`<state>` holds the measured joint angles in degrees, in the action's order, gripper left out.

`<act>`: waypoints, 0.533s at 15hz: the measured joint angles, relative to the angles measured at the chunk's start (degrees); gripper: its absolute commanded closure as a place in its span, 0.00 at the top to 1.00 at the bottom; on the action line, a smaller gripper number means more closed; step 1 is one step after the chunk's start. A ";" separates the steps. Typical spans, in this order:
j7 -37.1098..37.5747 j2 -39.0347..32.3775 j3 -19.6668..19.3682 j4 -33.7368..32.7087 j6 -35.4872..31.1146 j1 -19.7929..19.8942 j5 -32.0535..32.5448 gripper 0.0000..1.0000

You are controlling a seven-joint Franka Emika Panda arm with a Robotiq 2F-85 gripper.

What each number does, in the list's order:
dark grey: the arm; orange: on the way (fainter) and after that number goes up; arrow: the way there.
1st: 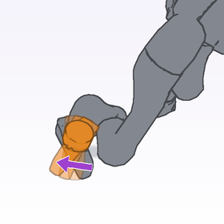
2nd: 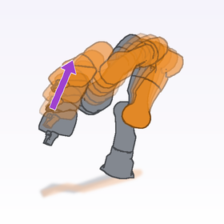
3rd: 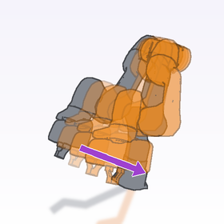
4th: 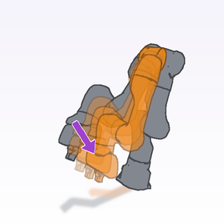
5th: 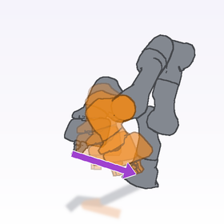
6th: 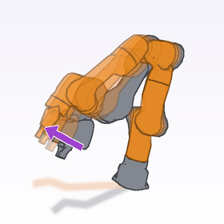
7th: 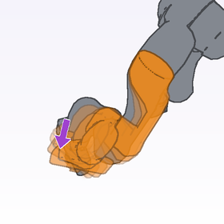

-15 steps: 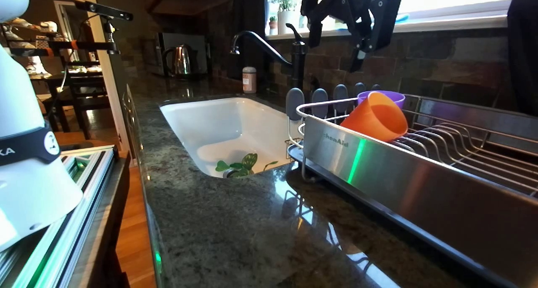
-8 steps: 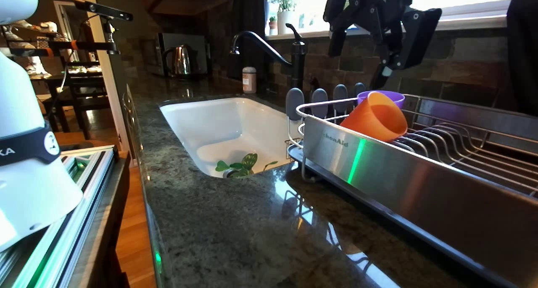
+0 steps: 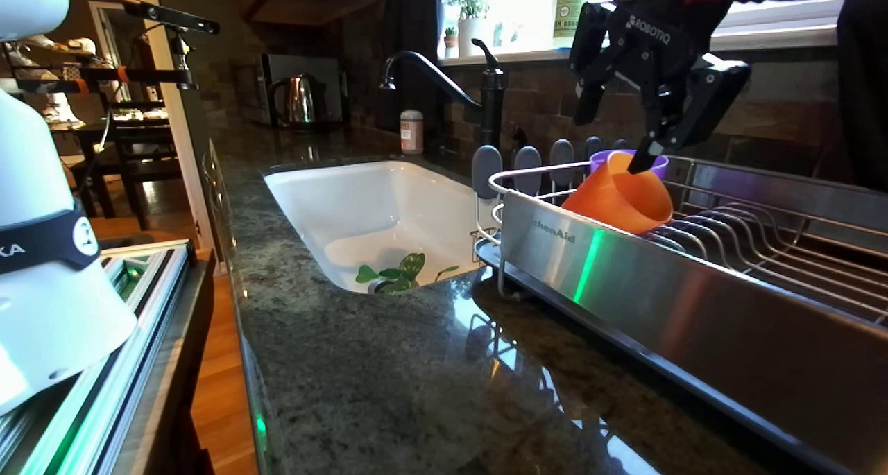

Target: Put the orange cup on the counter

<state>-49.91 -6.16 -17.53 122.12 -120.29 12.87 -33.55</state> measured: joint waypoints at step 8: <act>1.10 -2.67 2.84 -2.81 -0.01 1.91 -0.40 0.00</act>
<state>-48.81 -8.83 -14.69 119.31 -120.29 14.79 -33.95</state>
